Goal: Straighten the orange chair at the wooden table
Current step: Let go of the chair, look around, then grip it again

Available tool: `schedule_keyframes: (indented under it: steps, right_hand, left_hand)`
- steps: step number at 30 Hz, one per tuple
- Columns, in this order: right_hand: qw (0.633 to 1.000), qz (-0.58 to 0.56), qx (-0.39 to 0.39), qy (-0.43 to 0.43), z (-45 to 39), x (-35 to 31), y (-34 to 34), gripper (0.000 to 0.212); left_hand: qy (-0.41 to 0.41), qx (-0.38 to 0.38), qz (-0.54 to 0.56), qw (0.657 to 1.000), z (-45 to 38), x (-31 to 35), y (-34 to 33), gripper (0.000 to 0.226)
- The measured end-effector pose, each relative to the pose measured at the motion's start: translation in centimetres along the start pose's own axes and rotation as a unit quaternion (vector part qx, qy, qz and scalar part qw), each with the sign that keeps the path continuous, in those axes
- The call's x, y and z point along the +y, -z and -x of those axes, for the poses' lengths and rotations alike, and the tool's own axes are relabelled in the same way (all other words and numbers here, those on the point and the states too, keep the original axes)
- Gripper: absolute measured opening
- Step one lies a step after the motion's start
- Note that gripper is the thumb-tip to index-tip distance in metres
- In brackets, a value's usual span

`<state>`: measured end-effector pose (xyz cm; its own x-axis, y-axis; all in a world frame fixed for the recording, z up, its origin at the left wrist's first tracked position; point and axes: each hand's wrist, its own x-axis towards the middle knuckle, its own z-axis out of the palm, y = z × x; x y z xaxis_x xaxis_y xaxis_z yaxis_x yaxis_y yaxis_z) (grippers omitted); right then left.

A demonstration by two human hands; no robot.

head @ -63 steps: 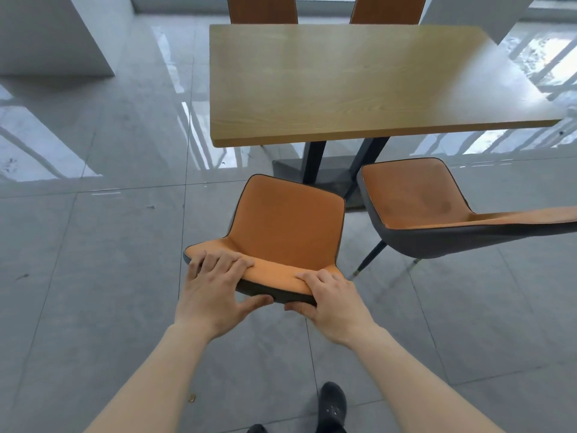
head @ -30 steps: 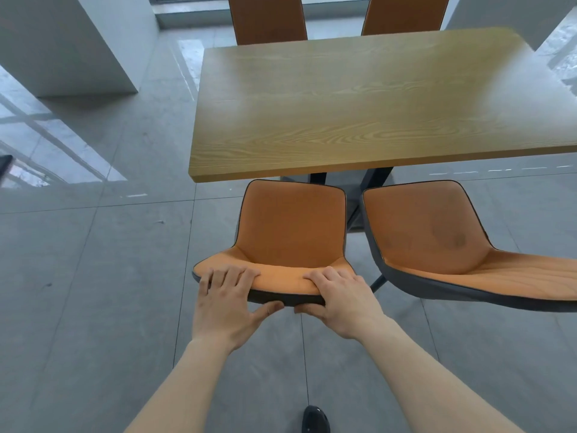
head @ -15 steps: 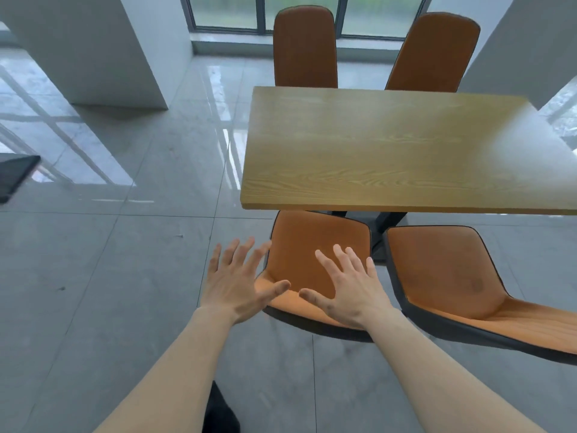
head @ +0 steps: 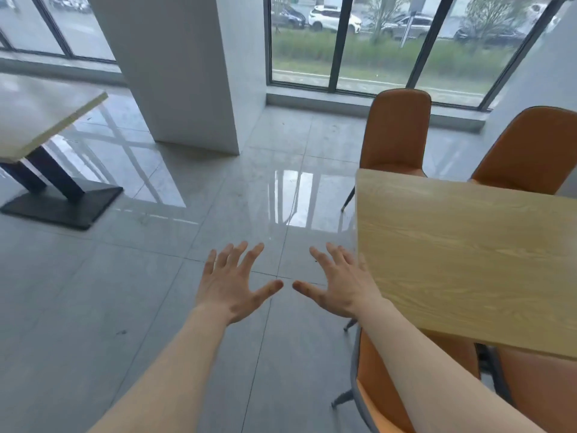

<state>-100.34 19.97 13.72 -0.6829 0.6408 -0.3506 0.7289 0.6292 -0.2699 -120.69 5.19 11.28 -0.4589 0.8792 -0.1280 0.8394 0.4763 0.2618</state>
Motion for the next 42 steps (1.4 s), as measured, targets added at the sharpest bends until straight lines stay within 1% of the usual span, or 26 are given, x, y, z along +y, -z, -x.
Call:
schedule_keyframes:
  steps: [4, 9, 13, 20, 25, 31, 36, 39, 42]
  right_hand:
    - [1.000, 0.005, 0.007, 0.010, -9.3, -2.2, 3.1, 0.102]
    - [1.000, -0.003, 0.013, -0.003, -23.1, -1.2, 7.4, 0.104]
    - [0.999, -0.012, 0.029, -0.009, -34.9, 0.5, 13.4, 0.105]
    - [0.997, -0.008, 0.068, -0.024, -52.0, 3.3, 25.3, 0.105]
    - [0.995, -0.007, 0.084, -0.057, -64.7, 6.0, 30.3, 0.106]
    - [0.989, -0.026, 0.095, -0.112, -80.8, 8.6, 37.1, 0.103]
    - [0.978, -0.045, 0.120, -0.161, -91.1, 11.5, 44.5, 0.102]
    - [0.969, -0.057, 0.135, -0.200, -95.1, 14.7, 47.9, 0.101]
    - [0.958, -0.067, 0.143, -0.241, -98.8, 19.2, 50.5, 0.100]
  left_hand:
    - [0.002, 0.001, -0.006, 1.000, -8.4, -3.8, 2.8, 0.099]
    - [-0.004, -0.002, -0.030, 1.000, -23.1, -5.9, 5.7, 0.099]
    - [-0.018, -0.007, -0.038, 0.999, -36.8, -5.8, 9.5, 0.097]
    - [-0.051, 0.010, -0.031, 0.998, -58.2, -4.7, 16.0, 0.096]
    - [-0.084, 0.014, -0.032, 0.996, -73.8, -5.3, 17.7, 0.100]
    - [-0.131, 0.004, -0.020, 0.991, -94.3, -5.9, 19.8, 0.097]
    - [-0.185, -0.012, -0.028, 0.982, -109.5, -3.5, 23.5, 0.094]
    - [-0.226, -0.023, -0.034, 0.973, -116.8, 0.0, 24.8, 0.094]
    - [-0.269, -0.028, -0.040, 0.962, -123.7, 4.4, 24.5, 0.095]
